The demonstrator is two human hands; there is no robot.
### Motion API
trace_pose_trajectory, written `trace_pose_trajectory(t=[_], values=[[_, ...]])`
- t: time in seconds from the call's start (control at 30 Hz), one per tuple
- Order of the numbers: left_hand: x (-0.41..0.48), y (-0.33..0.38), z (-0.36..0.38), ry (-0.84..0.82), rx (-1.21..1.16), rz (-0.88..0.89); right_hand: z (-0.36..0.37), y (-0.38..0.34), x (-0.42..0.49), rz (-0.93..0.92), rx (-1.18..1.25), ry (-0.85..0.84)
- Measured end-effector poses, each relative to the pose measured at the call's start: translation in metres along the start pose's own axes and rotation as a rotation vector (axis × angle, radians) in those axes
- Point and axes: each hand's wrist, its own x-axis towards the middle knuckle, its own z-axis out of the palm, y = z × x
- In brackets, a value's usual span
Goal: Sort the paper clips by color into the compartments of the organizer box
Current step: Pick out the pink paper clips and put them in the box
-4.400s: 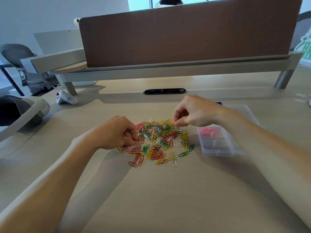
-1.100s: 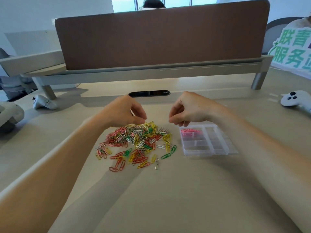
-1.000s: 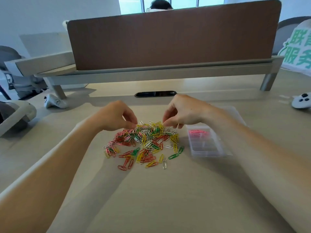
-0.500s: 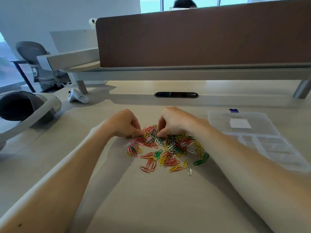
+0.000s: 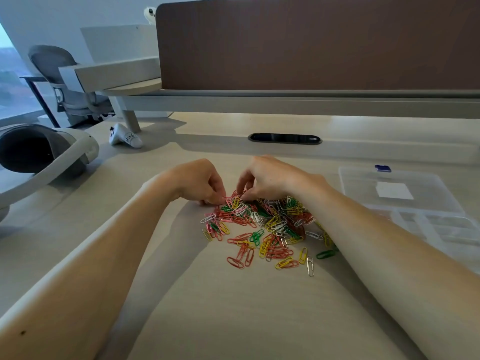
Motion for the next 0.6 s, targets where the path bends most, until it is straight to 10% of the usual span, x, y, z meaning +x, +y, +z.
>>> trace_pose_trajectory(t=[0.6], values=[[-0.004, -0.005, -0.010, 0.071, -0.296, -0.012, -0.015, 0.016, -0.008, 0.024, 0.212, -0.005]])
